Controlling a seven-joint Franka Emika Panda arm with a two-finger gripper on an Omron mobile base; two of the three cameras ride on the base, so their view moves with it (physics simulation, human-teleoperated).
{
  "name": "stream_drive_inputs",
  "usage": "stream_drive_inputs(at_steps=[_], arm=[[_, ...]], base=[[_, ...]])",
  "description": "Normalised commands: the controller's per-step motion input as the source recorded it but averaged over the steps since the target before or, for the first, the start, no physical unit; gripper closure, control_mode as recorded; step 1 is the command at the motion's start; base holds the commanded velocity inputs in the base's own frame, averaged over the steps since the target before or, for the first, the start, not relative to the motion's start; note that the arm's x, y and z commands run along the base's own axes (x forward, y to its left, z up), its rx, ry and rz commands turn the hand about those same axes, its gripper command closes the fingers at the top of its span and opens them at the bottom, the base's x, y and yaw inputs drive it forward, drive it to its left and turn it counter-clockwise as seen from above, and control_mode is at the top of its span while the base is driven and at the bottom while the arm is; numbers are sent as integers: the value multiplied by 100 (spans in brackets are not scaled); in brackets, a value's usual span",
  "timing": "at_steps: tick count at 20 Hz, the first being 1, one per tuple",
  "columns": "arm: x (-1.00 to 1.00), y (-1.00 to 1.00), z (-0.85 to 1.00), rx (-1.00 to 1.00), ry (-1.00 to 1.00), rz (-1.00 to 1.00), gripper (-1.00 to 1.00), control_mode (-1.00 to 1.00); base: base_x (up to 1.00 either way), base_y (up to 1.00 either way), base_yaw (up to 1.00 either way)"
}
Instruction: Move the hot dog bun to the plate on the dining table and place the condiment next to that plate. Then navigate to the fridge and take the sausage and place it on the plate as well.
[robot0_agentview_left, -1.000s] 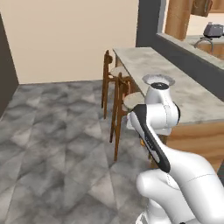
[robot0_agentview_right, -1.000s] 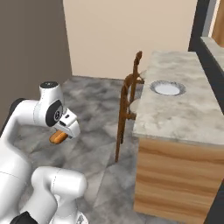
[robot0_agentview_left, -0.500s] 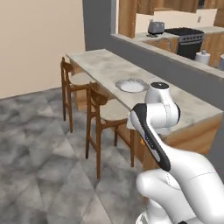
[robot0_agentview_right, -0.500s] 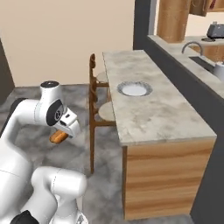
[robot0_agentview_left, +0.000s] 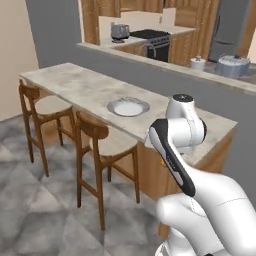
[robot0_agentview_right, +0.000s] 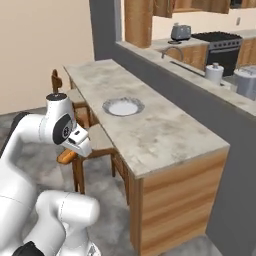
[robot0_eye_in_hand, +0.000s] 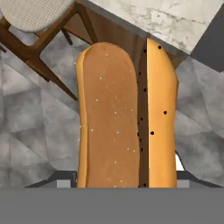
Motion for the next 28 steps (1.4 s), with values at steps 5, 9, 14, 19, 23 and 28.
stream_drive_inputs(at_steps=[5, 9, 14, 19, 23, 28], arm=[[0, 0, 0, 0, 0, 0, 100, 100], [0, 0, 0, 0, 0, 0, 100, 100], [0, 0, 0, 0, 0, 0, 100, 100], [0, 0, 0, 0, 0, 0, 100, 100], [0, 0, 0, 0, 0, 0, 100, 100], [0, 0, 0, 0, 0, 0, 100, 100]], base=[[44, 71, -53], [42, 76, -52], [32, 74, -51], [7, 87, -46], [5, 82, -44], [5, 74, -41]])
